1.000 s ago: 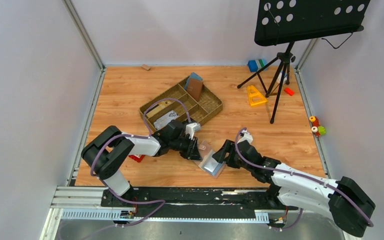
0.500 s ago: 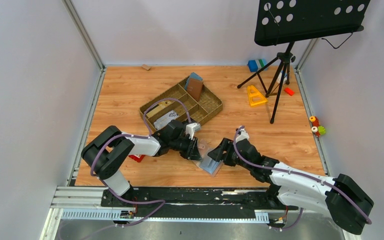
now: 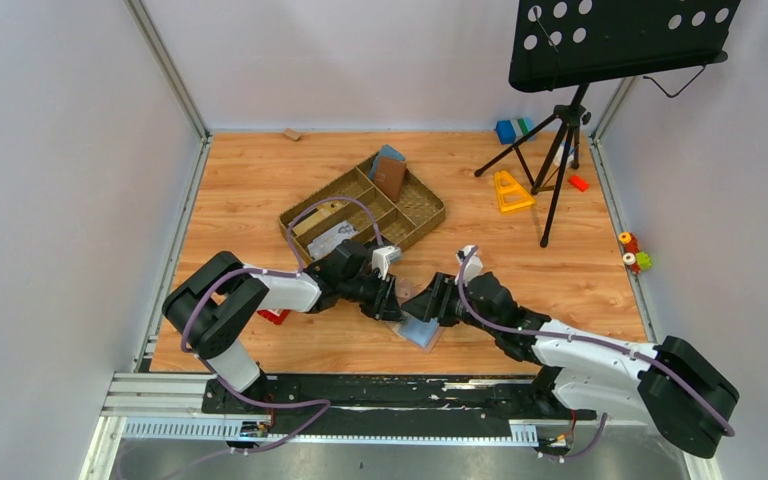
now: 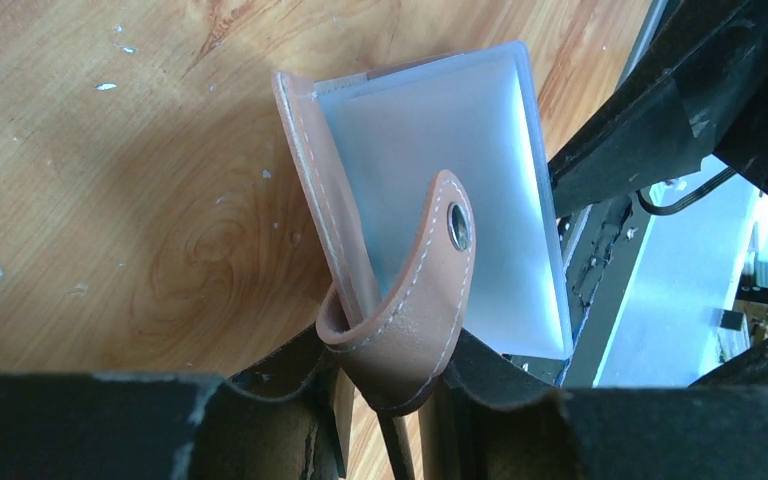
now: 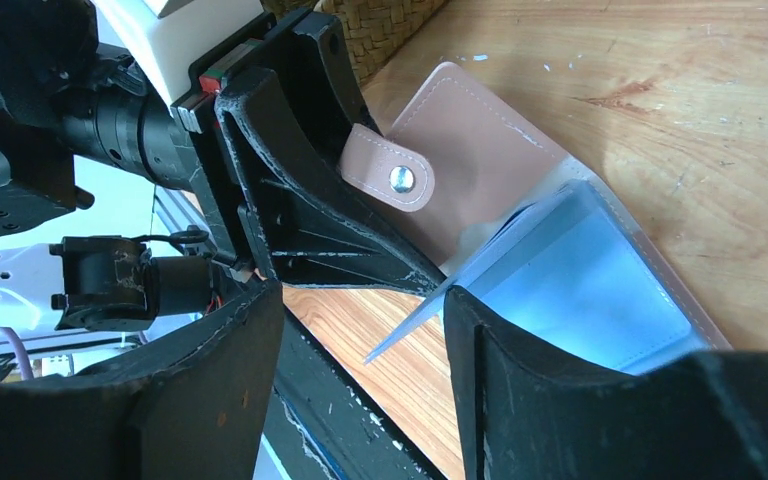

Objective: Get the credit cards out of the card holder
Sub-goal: Open the card holder at the center of the board.

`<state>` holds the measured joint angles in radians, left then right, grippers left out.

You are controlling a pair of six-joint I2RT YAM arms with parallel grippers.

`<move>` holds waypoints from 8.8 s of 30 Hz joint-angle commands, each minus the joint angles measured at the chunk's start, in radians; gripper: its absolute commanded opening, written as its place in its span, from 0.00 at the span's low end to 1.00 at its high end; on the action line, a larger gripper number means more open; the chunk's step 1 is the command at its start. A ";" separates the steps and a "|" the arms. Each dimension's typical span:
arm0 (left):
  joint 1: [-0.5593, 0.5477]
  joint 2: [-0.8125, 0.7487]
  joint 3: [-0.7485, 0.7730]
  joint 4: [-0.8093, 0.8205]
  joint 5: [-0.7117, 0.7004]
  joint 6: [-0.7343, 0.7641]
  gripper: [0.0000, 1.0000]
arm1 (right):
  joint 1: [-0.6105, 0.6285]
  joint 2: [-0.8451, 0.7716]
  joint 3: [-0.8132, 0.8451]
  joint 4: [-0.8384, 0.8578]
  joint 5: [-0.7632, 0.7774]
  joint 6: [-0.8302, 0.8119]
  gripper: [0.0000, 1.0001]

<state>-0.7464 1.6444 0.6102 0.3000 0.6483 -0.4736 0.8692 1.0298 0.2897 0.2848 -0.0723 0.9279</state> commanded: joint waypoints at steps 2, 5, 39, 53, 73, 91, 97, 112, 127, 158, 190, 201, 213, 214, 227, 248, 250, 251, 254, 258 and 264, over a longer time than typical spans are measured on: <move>-0.005 -0.011 0.015 0.026 0.016 0.005 0.40 | 0.005 0.039 0.039 0.080 -0.020 -0.031 0.59; -0.004 -0.052 0.008 0.004 -0.002 0.025 0.47 | 0.004 0.073 0.051 0.088 -0.025 -0.036 0.56; 0.081 -0.145 -0.188 0.521 0.226 -0.273 0.86 | 0.005 0.252 0.128 0.144 -0.046 -0.002 0.50; 0.089 -0.135 -0.185 0.414 0.129 -0.303 0.78 | 0.004 0.319 0.098 0.252 -0.094 0.093 0.46; 0.088 -0.297 -0.153 -0.001 -0.089 -0.122 0.34 | -0.012 -0.108 0.092 -0.401 0.299 -0.034 0.40; 0.087 -0.281 -0.143 -0.025 -0.094 -0.100 0.32 | -0.019 0.118 0.115 -0.199 0.043 -0.039 0.34; 0.077 -0.269 -0.129 -0.032 -0.094 -0.096 0.32 | -0.020 0.124 0.109 -0.144 -0.011 -0.035 0.28; 0.065 -0.276 -0.113 -0.050 -0.090 -0.092 0.32 | -0.016 0.072 0.116 -0.102 -0.081 -0.049 0.34; 0.060 -0.290 -0.122 -0.041 -0.090 -0.100 0.34 | -0.016 0.120 0.111 -0.029 -0.118 -0.043 0.12; 0.054 -0.341 -0.185 0.028 -0.101 -0.165 0.82 | -0.002 0.253 0.149 0.074 -0.191 -0.031 0.07; 0.118 -0.352 -0.292 0.164 -0.100 -0.328 0.99 | 0.040 0.307 0.217 0.096 -0.171 -0.040 0.08; 0.118 -0.403 -0.274 -0.023 -0.092 -0.178 0.99 | 0.040 0.353 0.236 0.087 -0.170 -0.029 0.09; 0.118 -0.387 -0.249 -0.144 -0.123 -0.101 0.88 | 0.047 0.388 0.267 0.083 -0.178 -0.028 0.16; 0.118 -0.384 -0.249 -0.144 -0.123 -0.101 0.87 | 0.048 0.390 0.269 0.080 -0.177 -0.027 0.16; 0.120 -0.344 -0.277 -0.015 -0.031 -0.163 0.87 | 0.050 0.383 0.264 0.051 -0.145 -0.024 0.35; 0.176 -0.318 -0.333 0.057 0.023 -0.208 0.93 | 0.050 0.403 0.283 0.029 -0.142 -0.024 0.36; 0.176 -0.316 -0.336 0.058 0.021 -0.207 0.92 | 0.049 0.406 0.281 0.033 -0.147 -0.023 0.36; 0.177 -0.311 -0.336 0.054 0.015 -0.204 0.91 | 0.050 0.407 0.282 0.035 -0.148 -0.022 0.36; 0.177 -0.292 -0.329 0.024 -0.024 -0.191 0.85 | 0.049 0.406 0.281 0.038 -0.151 -0.021 0.36; 0.177 -0.266 -0.324 0.012 -0.047 -0.180 0.78 | 0.049 0.406 0.282 0.042 -0.150 -0.020 0.36; 0.177 -0.239 -0.331 0.077 -0.005 -0.208 0.62 | 0.049 0.403 0.276 0.041 -0.147 -0.019 0.35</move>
<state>-0.5812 1.3571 0.3000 0.4240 0.6769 -0.6445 0.9134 1.4330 0.5453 0.2924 -0.2264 0.9005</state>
